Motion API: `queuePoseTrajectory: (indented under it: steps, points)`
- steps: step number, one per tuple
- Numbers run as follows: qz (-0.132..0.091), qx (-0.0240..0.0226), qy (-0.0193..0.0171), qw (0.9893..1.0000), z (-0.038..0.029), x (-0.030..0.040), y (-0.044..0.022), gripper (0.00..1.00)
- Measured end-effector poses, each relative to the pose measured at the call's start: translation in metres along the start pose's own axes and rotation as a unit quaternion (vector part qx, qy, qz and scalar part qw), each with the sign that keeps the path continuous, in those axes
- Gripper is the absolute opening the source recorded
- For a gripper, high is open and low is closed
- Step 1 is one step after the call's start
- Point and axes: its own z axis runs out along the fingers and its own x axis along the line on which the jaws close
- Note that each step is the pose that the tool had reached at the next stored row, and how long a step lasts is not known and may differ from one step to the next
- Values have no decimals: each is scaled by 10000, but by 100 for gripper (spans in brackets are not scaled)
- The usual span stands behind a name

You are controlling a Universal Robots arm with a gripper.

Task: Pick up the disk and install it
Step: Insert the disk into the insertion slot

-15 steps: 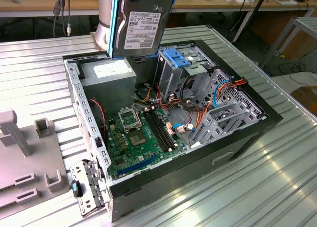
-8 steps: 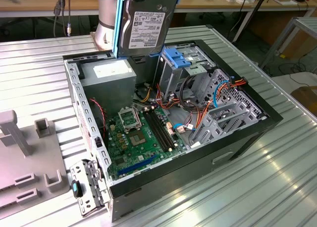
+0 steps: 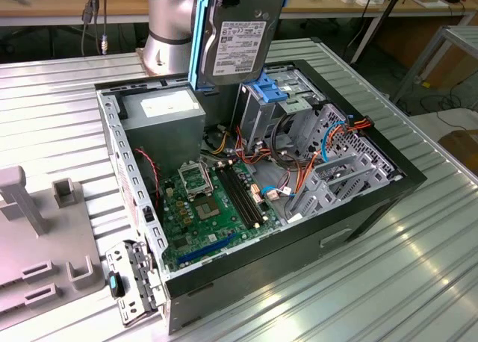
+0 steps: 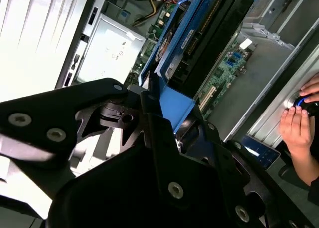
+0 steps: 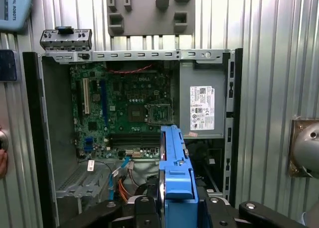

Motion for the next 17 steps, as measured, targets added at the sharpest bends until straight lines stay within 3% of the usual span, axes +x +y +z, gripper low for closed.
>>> queuePoseTrajectory:
  steps: [4, 8, 13, 17]
  points:
    - [1, 1, -1, 10000, 21, 129, -2, 37]
    - [1, 1, 0, 10000, 66, 358, -21, 37]
    - [1, 1, 0, 10000, 117, 377, -165, 37]
    - [0, 1, 0, 10000, 184, 373, -396, 37]
